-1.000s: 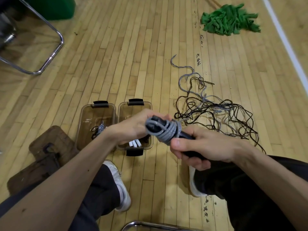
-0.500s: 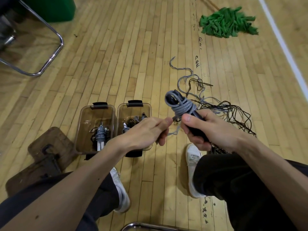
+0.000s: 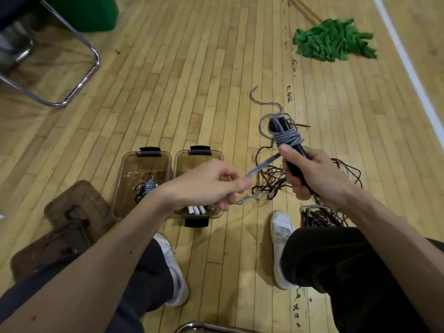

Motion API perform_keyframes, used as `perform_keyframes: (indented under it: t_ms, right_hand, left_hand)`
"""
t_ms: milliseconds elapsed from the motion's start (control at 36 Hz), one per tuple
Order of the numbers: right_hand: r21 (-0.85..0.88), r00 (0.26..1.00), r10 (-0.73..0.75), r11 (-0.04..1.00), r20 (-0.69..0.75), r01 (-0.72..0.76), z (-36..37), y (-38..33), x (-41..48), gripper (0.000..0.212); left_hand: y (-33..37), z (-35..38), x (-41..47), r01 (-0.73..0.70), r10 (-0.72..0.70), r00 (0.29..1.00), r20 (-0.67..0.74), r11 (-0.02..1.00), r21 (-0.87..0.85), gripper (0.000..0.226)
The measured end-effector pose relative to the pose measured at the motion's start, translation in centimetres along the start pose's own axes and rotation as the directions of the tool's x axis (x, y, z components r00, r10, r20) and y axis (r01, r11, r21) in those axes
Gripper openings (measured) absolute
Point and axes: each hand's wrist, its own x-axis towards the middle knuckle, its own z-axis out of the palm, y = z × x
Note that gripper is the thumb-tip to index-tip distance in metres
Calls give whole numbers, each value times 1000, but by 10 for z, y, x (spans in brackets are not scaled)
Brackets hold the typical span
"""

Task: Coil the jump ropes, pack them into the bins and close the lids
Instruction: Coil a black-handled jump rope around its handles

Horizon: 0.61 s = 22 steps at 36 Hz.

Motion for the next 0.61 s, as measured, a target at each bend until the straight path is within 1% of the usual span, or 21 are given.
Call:
perform_keyframes:
  t_ms: [56,111,167,278,361,444,528,611]
  right_hand:
    - [-18,1000,9,1000,-24,-9,1,2,1,48]
    - [-58,999,7,998,-46,-10,3,4,2,47]
    - [-107,999,13,994,-45,-18,7,6,4,44]
    - [-186,997,77,980,18,-73,12,9,4,39]
    - [-247,990,124,963,63,-105,14,15,6,29]
    - [-347,986,158,929,56,-129,15,19,10,24]
    - [-370,973,214,914,82,-170,17,20,11,21]
    - [-357,959,253,914,123,-195,20,19,9,21]
  left_hand:
    - [2,-1,-3,9,-1,999,-42,983,183,34]
    - [4,0,-7,-3,35,996,-85,937,350,27]
    - [6,2,-10,-26,83,990,-113,900,435,26]
    - [5,3,-16,-55,200,962,-184,806,589,34]
    - [1,2,-16,-100,290,939,-183,741,664,37]
    - [-3,2,-16,-191,419,900,-123,631,752,37]
    - [-7,3,-16,-276,550,829,-101,559,782,41]
    - [-8,4,-16,-343,642,760,-101,529,776,42]
